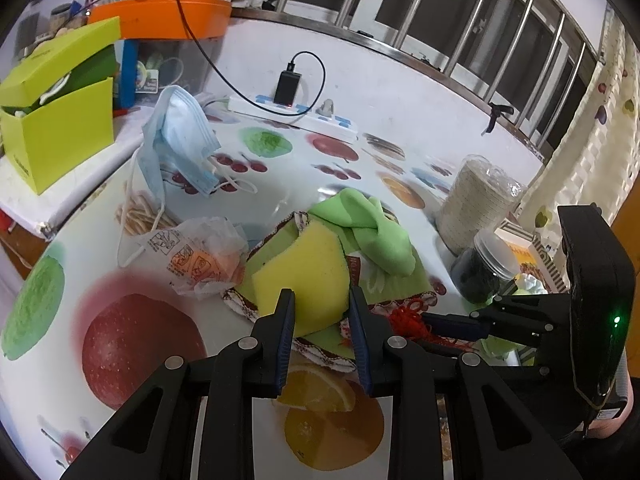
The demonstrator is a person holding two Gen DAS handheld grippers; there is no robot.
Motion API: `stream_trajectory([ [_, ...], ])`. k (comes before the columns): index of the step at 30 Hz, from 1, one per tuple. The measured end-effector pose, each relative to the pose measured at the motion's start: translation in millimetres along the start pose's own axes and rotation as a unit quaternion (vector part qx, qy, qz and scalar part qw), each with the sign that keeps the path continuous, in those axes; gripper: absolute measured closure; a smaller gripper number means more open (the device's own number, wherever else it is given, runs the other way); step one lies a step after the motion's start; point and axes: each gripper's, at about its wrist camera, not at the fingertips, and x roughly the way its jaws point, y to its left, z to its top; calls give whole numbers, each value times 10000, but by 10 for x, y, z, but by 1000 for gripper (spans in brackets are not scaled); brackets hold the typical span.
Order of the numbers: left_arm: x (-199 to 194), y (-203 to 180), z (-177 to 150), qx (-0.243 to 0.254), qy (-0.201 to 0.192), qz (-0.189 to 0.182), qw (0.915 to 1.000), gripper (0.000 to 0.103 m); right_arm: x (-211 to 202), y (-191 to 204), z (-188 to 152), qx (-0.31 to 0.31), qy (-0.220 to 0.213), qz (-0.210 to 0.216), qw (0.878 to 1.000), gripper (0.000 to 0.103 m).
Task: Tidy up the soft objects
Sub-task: 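Carry the red tassel with right tool while left tool carries sponge to yellow box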
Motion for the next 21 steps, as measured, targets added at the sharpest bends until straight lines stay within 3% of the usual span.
stream_trajectory([
  [21,-538,-305,-264,208,-201,-86,9995,78,-837,225,-400,418,-977,64,9943,80],
])
